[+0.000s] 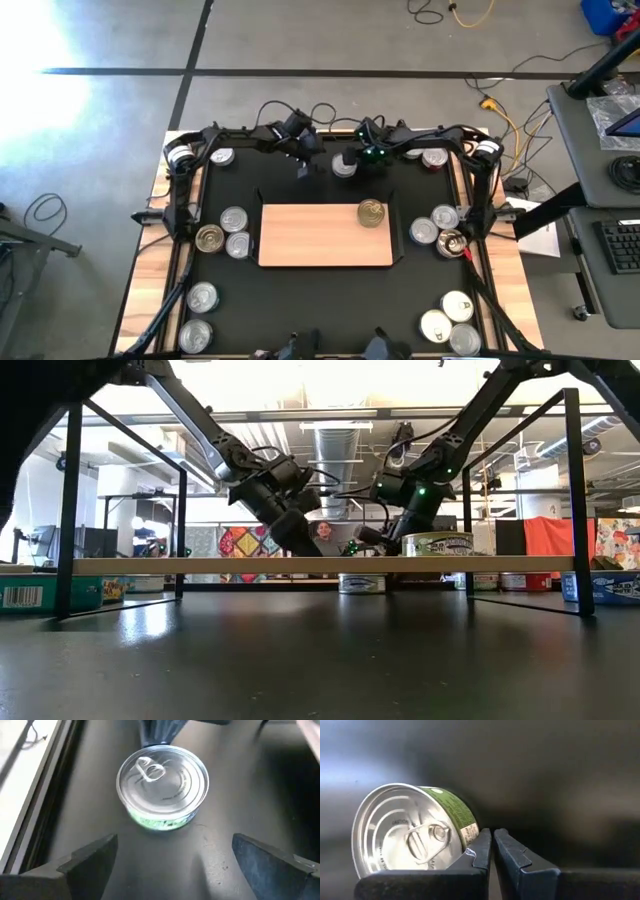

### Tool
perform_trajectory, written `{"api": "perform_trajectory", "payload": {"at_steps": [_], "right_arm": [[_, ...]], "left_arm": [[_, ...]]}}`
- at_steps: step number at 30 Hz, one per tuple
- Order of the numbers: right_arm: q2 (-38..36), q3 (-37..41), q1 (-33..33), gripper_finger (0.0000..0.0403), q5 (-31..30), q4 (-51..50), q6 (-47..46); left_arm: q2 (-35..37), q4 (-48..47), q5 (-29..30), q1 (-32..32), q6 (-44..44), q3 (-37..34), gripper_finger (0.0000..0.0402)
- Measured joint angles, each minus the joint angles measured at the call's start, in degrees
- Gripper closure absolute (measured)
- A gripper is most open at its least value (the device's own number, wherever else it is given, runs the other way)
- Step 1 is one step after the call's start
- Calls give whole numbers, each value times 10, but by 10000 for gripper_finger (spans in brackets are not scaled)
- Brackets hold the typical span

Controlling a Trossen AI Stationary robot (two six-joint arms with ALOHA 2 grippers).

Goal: Stack canned seafood by type on shelf
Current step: Stack the green tuna can on the green can

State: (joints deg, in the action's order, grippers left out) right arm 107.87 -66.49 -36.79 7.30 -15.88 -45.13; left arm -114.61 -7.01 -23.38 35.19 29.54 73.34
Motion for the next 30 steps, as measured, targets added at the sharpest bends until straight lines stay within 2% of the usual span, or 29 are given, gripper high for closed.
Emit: {"api": "perform_trajectory", "payload": {"at_steps": [3, 8, 11, 19, 26, 30], "right_arm": [[0, -8, 6, 390, 3, 3, 13], [1, -20, 21, 390, 34, 7, 53], [5, -21, 37, 390, 32, 11, 87], [16, -25, 77, 390, 7, 29, 92], [7, -26, 78, 390, 6, 30, 92], [8, -27, 77, 390, 4, 32, 92]], "left_arm": [[0, -2, 28, -20, 16, -4, 25], [0, 3, 43, -37, 16, -29, 25], [3, 10, 55, -42, 14, -42, 25], [27, -7, 56, -50, -34, -59, 25], [101, 3, 45, -28, -53, -106, 25], [105, 31, 63, -11, -41, -146, 25]]}}
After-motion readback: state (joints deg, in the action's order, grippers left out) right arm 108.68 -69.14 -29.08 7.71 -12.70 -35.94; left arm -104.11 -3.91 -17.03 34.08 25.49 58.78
